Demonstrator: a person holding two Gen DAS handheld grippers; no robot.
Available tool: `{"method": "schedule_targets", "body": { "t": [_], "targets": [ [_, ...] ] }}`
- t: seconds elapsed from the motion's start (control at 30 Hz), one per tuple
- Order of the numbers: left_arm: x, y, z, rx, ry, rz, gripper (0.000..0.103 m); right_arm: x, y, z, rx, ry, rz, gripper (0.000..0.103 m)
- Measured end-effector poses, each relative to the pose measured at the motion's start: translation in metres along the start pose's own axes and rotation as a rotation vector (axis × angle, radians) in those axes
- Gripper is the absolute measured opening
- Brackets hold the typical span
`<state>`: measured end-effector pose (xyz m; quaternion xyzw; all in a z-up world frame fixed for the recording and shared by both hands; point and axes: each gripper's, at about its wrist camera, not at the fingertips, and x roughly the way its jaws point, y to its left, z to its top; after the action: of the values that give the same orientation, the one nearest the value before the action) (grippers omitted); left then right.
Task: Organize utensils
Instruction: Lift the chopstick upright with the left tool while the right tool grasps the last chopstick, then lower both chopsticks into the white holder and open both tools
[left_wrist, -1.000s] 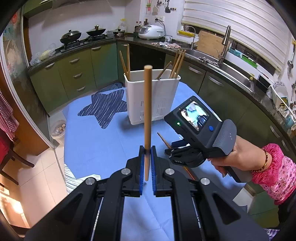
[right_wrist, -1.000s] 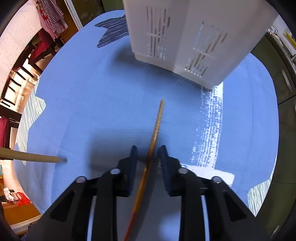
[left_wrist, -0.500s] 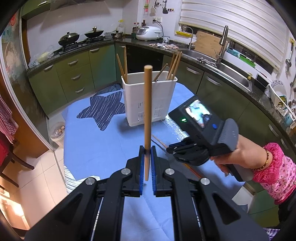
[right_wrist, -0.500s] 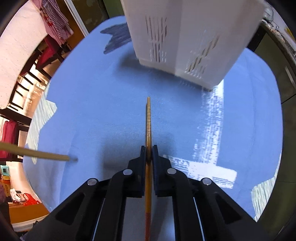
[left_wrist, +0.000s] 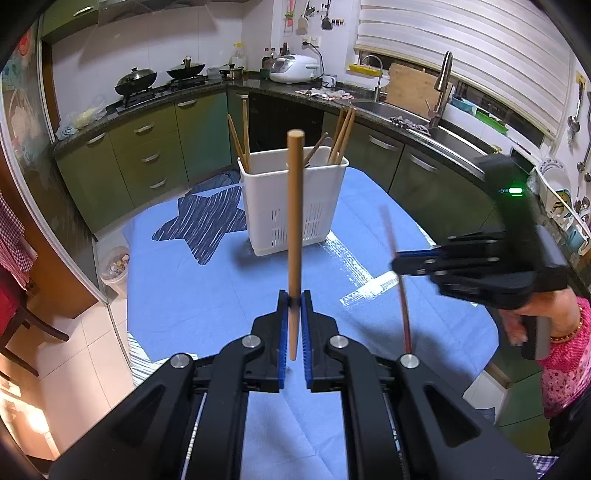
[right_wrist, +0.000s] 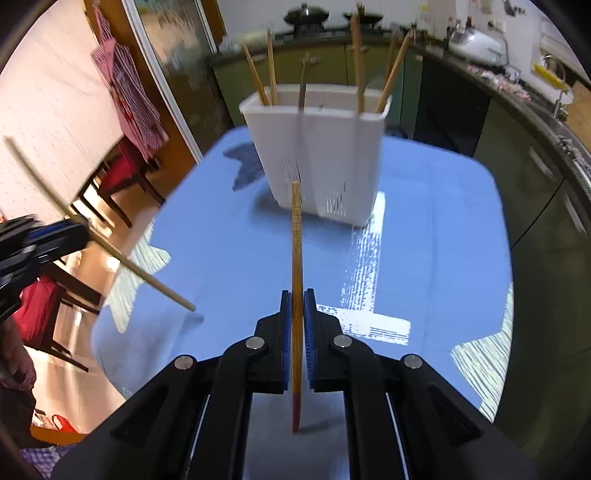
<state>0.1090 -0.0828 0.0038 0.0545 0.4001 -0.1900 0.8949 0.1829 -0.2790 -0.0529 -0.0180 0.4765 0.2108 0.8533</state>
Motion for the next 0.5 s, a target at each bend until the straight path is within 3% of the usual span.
{"method": "schedule_targets", "body": {
  "t": [0.23, 0.5],
  "targets": [
    [-0.007, 0.002, 0.004, 0.000, -0.014, 0.008, 0.007, -0.060, -0.006, -0.018, 0.022, -0.148, 0.007, 0.007],
    [-0.019, 0.003, 0.024, 0.000, -0.044, 0.006, 0.007, -0.116, -0.008, -0.002, 0.012, -0.264, 0.017, 0.007]
  ]
}}
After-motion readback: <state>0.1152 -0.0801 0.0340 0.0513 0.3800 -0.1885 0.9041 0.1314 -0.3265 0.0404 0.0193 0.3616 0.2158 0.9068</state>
